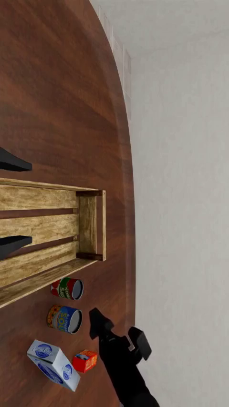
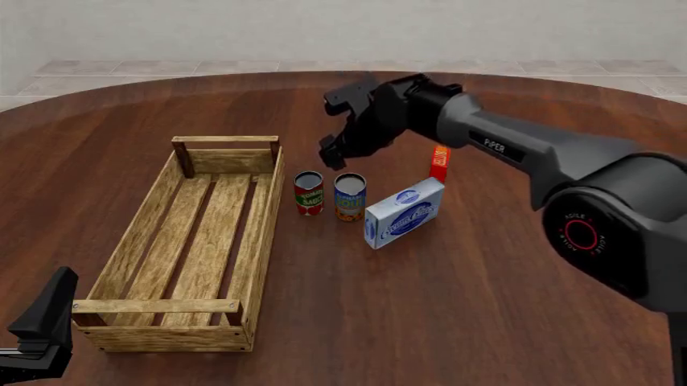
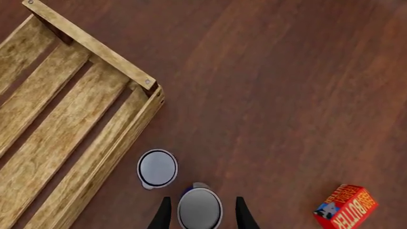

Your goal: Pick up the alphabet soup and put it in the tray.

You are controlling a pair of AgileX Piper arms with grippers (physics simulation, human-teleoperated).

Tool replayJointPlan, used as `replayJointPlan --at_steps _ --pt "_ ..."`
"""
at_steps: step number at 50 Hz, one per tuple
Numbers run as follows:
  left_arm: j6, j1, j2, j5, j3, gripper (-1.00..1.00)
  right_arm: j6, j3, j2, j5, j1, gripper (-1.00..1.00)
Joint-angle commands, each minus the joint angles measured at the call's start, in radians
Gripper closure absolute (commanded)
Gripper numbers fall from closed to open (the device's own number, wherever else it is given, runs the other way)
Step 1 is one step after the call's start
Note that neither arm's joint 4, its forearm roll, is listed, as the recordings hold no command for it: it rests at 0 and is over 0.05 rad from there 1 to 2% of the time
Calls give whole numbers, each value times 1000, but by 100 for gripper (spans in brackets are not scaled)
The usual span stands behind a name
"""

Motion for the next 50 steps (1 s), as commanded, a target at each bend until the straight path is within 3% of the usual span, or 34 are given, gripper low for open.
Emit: replayJointPlan --at_steps 1,50 --pt "0 0 0 0 0 -100 7 -1 14 -6 0 -100" --pt "0 0 0 0 0 -100 40 3 58 -35 -6 -100"
